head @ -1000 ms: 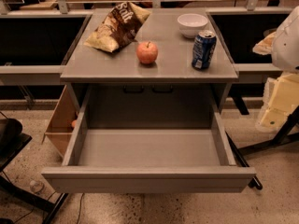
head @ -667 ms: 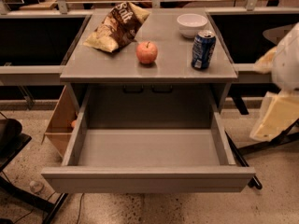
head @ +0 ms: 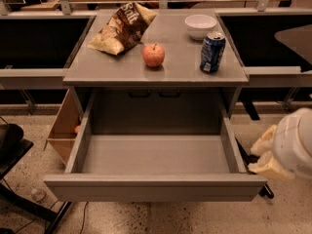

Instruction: Close top drawer

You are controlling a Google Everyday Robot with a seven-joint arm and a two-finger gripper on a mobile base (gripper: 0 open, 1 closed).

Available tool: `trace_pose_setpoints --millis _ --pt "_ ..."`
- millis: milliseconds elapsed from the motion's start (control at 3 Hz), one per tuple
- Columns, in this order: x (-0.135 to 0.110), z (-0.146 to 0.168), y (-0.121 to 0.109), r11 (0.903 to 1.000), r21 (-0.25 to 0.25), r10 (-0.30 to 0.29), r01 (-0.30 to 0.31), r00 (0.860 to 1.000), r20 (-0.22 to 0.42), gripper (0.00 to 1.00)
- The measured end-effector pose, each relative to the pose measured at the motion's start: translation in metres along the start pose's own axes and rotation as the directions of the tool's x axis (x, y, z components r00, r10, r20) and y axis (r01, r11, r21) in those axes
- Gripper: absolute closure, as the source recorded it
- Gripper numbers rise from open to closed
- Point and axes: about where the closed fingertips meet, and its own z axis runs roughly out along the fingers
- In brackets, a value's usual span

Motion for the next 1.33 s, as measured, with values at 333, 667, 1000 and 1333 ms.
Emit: trace_pose_setpoints --millis 333,667,1000,1333 --pt "0.025 0.053 0.042 0.9990 -0.029 0.032 -0.033 0.999 -0.037 0.88" --pt "0.049 0.117 0.087 0.9929 -0.107 0.042 -0.052 0.995 -0.092 1.00" --pt "0.064 0.166 0.108 0.9899 -0.134 0.032 -0.046 0.994 -0.102 1.00" --pt "0.068 0.208 0.098 0.9935 -0.113 -0.020 0.011 0.996 -0.083 1.00"
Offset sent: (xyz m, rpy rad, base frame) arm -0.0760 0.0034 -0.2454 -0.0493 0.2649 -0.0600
